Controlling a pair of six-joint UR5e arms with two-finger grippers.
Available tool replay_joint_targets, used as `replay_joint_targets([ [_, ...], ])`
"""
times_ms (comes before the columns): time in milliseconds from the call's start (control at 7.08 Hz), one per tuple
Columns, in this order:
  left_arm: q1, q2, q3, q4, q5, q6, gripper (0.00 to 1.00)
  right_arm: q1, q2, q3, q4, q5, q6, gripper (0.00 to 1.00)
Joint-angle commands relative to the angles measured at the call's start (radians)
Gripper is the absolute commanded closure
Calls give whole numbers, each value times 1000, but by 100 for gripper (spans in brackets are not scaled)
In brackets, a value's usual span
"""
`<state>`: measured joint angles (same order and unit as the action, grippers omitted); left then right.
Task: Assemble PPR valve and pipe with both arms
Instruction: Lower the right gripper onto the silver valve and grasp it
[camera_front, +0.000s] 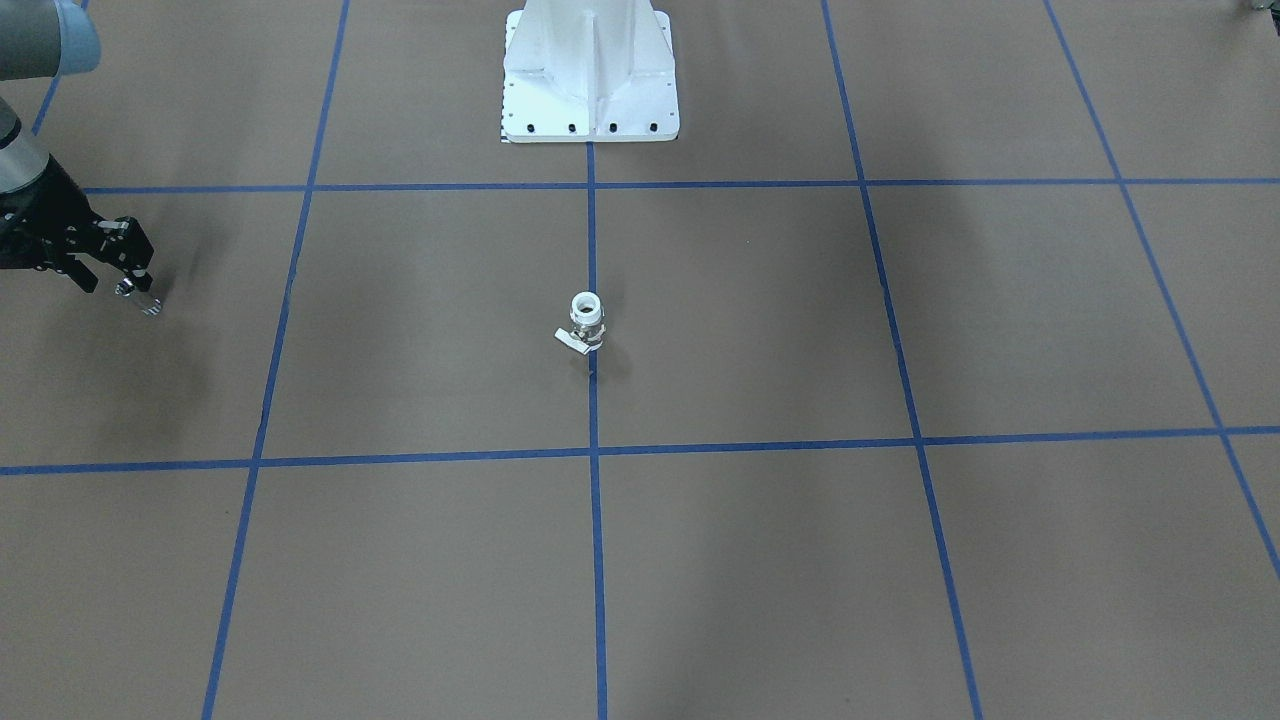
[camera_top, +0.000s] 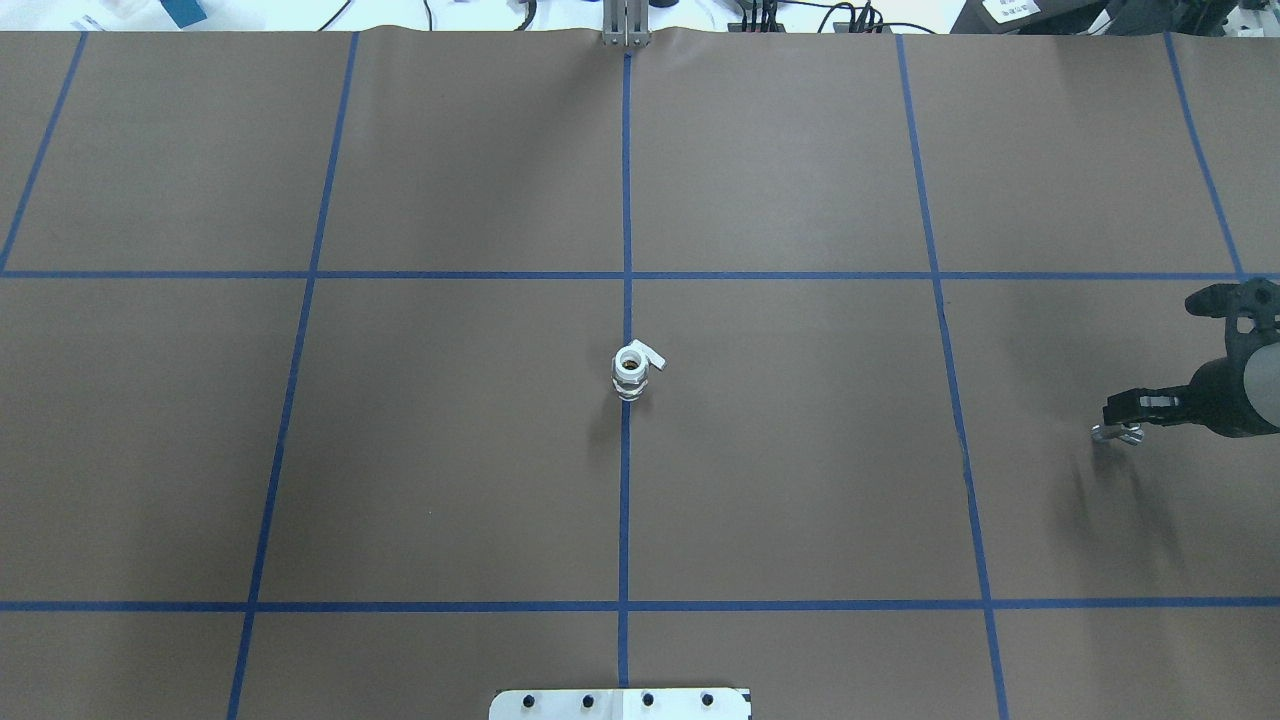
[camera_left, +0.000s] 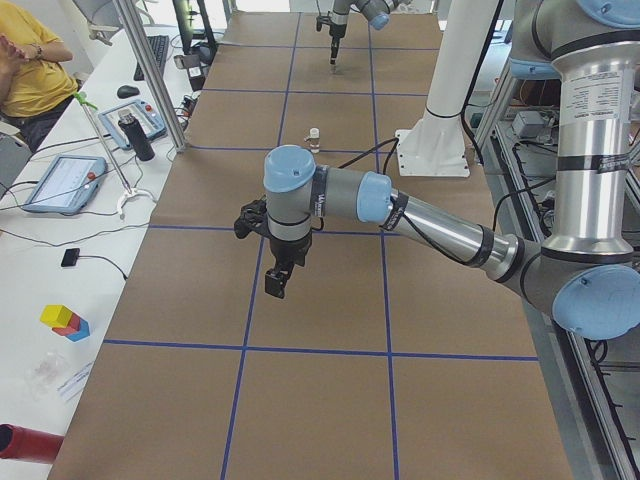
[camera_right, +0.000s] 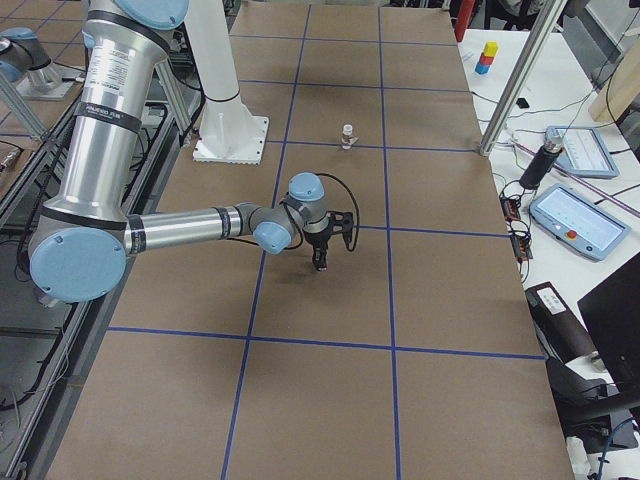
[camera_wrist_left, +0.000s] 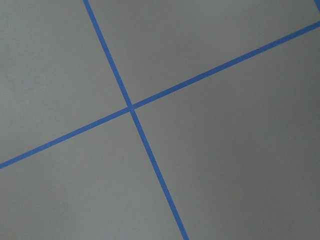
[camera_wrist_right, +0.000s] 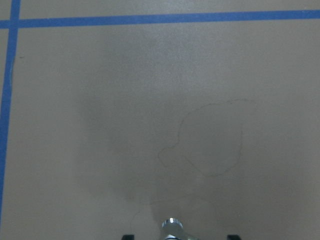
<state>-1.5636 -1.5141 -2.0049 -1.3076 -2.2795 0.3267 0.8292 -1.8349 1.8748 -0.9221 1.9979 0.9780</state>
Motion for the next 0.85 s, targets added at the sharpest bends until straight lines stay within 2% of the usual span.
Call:
replay_joint_targets([
  [0, 0, 15, 1, -27, 0, 0, 0, -13, 3, -11, 0, -1, 1, 33],
  [141, -1, 17, 9, -39, 0, 0, 0, -16, 3, -11, 0, -1, 1, 36],
  [424, -1, 17, 9, -41, 0, 0, 0, -19, 9, -13, 0, -1, 1, 55],
  [565, -1, 17, 9, -41, 0, 0, 0, -19, 9, -13, 0, 1, -1, 73],
  [706, -1, 17, 9, -41, 0, 0, 0, -19, 11, -11, 0, 2, -7, 97],
])
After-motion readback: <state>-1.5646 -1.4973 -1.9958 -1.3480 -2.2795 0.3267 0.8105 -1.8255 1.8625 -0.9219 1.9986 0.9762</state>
